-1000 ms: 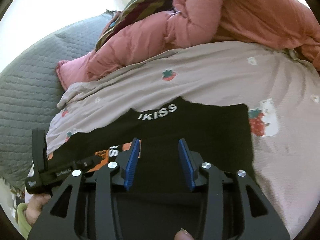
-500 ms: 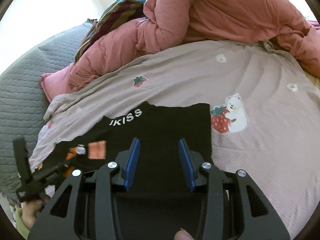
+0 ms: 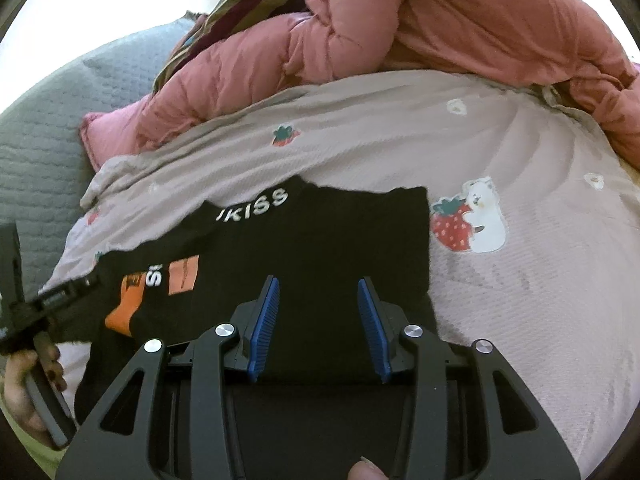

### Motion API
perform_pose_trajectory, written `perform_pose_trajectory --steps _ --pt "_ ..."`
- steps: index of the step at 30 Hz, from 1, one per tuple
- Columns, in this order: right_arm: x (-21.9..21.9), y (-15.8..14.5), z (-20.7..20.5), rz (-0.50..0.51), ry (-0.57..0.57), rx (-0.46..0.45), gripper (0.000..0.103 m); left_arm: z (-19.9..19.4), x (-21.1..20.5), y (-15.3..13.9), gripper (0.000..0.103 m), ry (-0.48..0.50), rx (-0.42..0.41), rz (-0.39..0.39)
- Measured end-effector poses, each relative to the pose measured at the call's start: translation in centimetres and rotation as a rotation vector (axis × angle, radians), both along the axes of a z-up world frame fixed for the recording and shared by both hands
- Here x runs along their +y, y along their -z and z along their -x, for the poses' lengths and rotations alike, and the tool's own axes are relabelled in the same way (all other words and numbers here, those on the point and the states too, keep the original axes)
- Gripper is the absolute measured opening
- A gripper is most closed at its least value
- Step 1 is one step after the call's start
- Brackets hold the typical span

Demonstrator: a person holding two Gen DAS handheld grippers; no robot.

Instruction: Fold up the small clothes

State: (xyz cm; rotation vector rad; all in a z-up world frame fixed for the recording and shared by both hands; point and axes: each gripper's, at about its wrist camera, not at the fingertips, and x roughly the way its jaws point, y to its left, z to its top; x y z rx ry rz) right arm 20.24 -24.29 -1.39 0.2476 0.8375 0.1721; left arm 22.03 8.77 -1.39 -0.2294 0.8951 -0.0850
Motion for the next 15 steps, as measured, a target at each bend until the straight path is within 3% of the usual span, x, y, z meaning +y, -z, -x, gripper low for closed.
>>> perform_pose_trajectory --steps 7,10,13,15 --pt "1.7 1.1 0.2 0.044 -0.072 0.028 0.043 -0.3 -4.1 2.5 0.045 0.124 0.094 -0.037" --pt "2.2 1.9 0.1 0.068 -0.094 0.063 0.044 -0.5 -4.9 4.6 0.058 0.147 0.145 -0.099" --pt "2.2 3.2 -0.3 0.092 -0.094 0.126 0.055 -0.5 -4.7 5.6 0.060 0.148 0.154 -0.100" --pt "2.1 4.3 -0.6 0.119 -0.084 0.171 0.055 -0.3 -4.8 5.4 0.064 0.147 0.148 -0.106"
